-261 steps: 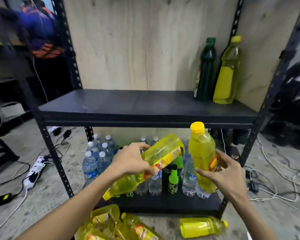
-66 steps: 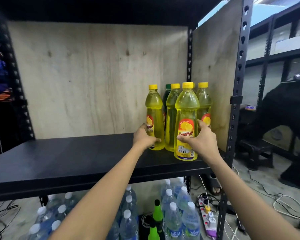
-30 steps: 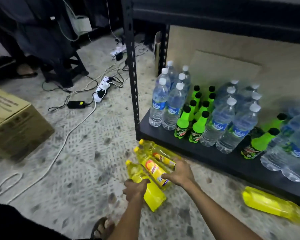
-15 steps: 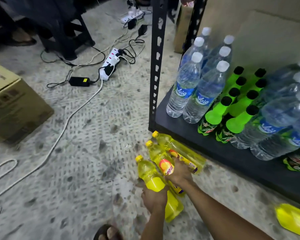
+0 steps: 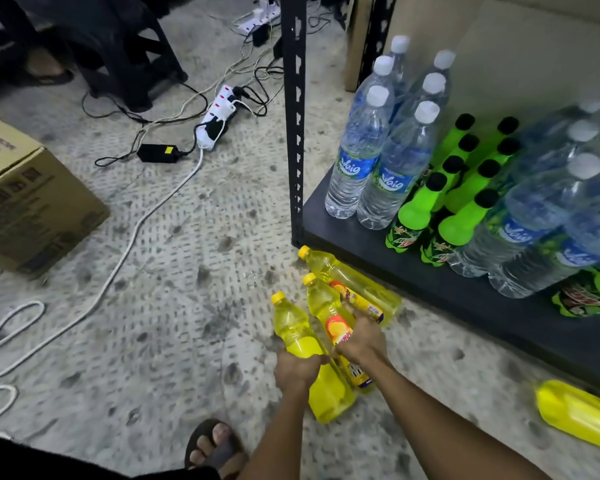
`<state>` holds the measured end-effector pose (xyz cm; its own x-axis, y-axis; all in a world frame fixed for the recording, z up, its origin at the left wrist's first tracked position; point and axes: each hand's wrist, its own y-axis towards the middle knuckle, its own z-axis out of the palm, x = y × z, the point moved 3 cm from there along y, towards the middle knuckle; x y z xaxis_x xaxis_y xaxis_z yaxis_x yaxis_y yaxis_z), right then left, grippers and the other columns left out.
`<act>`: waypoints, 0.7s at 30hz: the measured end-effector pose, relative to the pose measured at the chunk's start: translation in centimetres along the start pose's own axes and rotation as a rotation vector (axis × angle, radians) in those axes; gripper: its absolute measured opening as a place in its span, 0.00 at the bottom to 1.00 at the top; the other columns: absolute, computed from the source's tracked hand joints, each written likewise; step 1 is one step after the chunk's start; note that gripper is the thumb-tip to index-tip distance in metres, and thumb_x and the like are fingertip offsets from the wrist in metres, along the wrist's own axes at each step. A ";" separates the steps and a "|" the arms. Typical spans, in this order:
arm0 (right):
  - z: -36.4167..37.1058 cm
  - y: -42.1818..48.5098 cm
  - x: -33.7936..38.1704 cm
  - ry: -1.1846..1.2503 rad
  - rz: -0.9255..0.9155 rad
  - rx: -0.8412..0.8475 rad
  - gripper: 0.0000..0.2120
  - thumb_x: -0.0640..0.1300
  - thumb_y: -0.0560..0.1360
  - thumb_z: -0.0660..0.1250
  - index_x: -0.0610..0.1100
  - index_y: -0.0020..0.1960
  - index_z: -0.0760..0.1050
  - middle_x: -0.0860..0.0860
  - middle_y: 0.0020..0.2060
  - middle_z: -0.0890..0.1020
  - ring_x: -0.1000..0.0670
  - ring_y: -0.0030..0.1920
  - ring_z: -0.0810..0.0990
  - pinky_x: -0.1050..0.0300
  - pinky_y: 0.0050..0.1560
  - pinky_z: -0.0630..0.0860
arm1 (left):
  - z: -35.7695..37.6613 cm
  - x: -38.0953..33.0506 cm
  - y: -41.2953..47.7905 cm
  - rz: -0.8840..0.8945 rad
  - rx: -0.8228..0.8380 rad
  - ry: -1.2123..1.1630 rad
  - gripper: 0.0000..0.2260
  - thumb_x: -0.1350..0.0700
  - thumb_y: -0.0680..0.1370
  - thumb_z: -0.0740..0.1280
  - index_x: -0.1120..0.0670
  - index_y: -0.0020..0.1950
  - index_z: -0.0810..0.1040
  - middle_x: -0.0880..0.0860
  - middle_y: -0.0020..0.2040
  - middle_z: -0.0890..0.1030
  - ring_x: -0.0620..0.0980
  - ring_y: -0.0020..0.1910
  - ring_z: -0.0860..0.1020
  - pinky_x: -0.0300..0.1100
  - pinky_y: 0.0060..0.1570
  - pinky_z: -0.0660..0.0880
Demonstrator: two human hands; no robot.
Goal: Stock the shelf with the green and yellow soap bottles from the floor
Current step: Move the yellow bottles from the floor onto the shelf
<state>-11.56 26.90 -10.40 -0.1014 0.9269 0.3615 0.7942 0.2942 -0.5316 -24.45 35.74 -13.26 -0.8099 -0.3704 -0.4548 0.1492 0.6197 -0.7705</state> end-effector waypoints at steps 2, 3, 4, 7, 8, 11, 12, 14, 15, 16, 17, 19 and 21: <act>-0.8 -1.8 -2.0 0.055 0.036 -0.032 0.45 0.49 0.62 0.80 0.56 0.75 0.64 0.45 0.59 0.82 0.42 0.59 0.81 0.52 0.53 0.78 | -0.1 0.7 -1.0 0.042 -0.013 -0.001 0.34 0.50 0.61 0.83 0.55 0.63 0.74 0.55 0.56 0.82 0.58 0.58 0.79 0.47 0.51 0.76; -1.4 -2.8 -2.9 0.088 0.050 -0.052 0.45 0.50 0.61 0.80 0.56 0.74 0.64 0.45 0.58 0.82 0.42 0.58 0.81 0.53 0.52 0.78 | -0.2 1.0 -1.6 0.070 -0.019 -0.005 0.36 0.51 0.60 0.83 0.55 0.64 0.73 0.55 0.55 0.81 0.59 0.58 0.79 0.47 0.50 0.75; -2.0 -3.7 -3.8 0.124 0.067 -0.070 0.45 0.51 0.61 0.80 0.55 0.74 0.65 0.45 0.58 0.82 0.42 0.58 0.81 0.53 0.52 0.78 | -0.2 1.1 -2.3 0.101 -0.021 -0.007 0.37 0.51 0.59 0.83 0.54 0.65 0.73 0.55 0.55 0.82 0.59 0.58 0.79 0.47 0.50 0.75; -5.1 -6.7 -6.1 0.239 0.092 -0.135 0.44 0.54 0.57 0.81 0.50 0.71 0.70 0.46 0.58 0.83 0.43 0.58 0.81 0.54 0.52 0.78 | 0.1 0.3 -5.0 0.212 -0.016 -0.027 0.39 0.50 0.58 0.84 0.53 0.66 0.73 0.55 0.54 0.82 0.59 0.56 0.80 0.46 0.48 0.76; -6.4 -7.6 -6.7 0.270 0.086 -0.162 0.44 0.54 0.57 0.81 0.50 0.70 0.71 0.46 0.57 0.83 0.43 0.57 0.81 0.54 0.52 0.77 | 0.3 -0.3 -6.3 0.258 -0.003 -0.044 0.40 0.50 0.58 0.84 0.52 0.67 0.73 0.55 0.54 0.83 0.59 0.56 0.80 0.47 0.48 0.76; -11.4 -11.0 -8.1 0.348 0.058 -0.261 0.38 0.53 0.56 0.81 0.50 0.65 0.74 0.48 0.53 0.84 0.44 0.54 0.82 0.56 0.50 0.78 | 0.5 -3.1 -10.4 0.402 0.027 -0.094 0.39 0.51 0.57 0.85 0.51 0.65 0.74 0.54 0.52 0.83 0.58 0.54 0.81 0.50 0.53 0.78; -13.3 -12.2 -8.5 0.372 0.040 -0.301 0.37 0.53 0.56 0.81 0.51 0.64 0.74 0.49 0.52 0.84 0.44 0.53 0.82 0.56 0.49 0.78 | 0.6 -4.2 -11.9 0.455 0.034 -0.106 0.38 0.51 0.57 0.85 0.51 0.64 0.75 0.53 0.52 0.83 0.57 0.53 0.81 0.50 0.53 0.78; -17.3 -15.0 -9.4 0.413 -0.003 -0.398 0.38 0.52 0.56 0.81 0.51 0.64 0.74 0.50 0.50 0.85 0.45 0.53 0.82 0.56 0.49 0.77 | 0.5 -6.5 -15.2 0.576 0.059 -0.122 0.36 0.51 0.57 0.85 0.50 0.61 0.76 0.52 0.50 0.84 0.56 0.51 0.82 0.46 0.50 0.77; -19.4 -16.5 -9.9 0.434 -0.024 -0.449 0.39 0.52 0.56 0.81 0.51 0.65 0.74 0.50 0.50 0.85 0.45 0.53 0.82 0.56 0.51 0.77 | 0.5 -7.6 -17.1 0.639 0.077 -0.129 0.34 0.52 0.57 0.85 0.50 0.59 0.77 0.51 0.49 0.84 0.55 0.50 0.82 0.45 0.48 0.76; -21.5 -18.1 -10.3 0.463 -0.048 -0.500 0.39 0.52 0.56 0.81 0.52 0.66 0.75 0.51 0.50 0.85 0.46 0.54 0.82 0.56 0.52 0.77 | 0.4 -8.8 -19.0 0.698 0.102 -0.143 0.31 0.53 0.57 0.86 0.49 0.56 0.77 0.50 0.47 0.85 0.53 0.48 0.83 0.43 0.45 0.75; -23.6 -19.6 -10.7 0.494 -0.080 -0.550 0.39 0.52 0.56 0.81 0.52 0.66 0.75 0.51 0.50 0.85 0.47 0.54 0.83 0.57 0.53 0.77 | 0.2 -10.0 -21.0 0.759 0.136 -0.164 0.29 0.55 0.56 0.86 0.49 0.52 0.77 0.48 0.46 0.85 0.50 0.46 0.83 0.42 0.43 0.74; -27.7 -23.0 -11.4 0.546 -0.147 -0.643 0.41 0.53 0.56 0.82 0.51 0.67 0.75 0.52 0.51 0.85 0.51 0.51 0.82 0.59 0.52 0.76 | -0.3 -12.2 -25.1 0.873 0.202 -0.203 0.29 0.57 0.55 0.86 0.48 0.51 0.77 0.48 0.48 0.85 0.45 0.46 0.83 0.43 0.46 0.78; -31.8 -26.5 -11.9 0.588 -0.204 -0.742 0.42 0.53 0.56 0.83 0.50 0.68 0.74 0.52 0.53 0.85 0.56 0.45 0.78 0.63 0.47 0.73 | -1.1 -14.5 -29.8 0.994 0.219 -0.207 0.38 0.47 0.51 0.86 0.50 0.58 0.79 0.49 0.51 0.85 0.49 0.50 0.84 0.50 0.54 0.80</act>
<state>-12.31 0.71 23.74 -0.1235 0.5505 0.8257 0.9912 0.0277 0.1298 -17.78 23.43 16.83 -0.1550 0.1142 -0.9813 0.8131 0.5790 -0.0611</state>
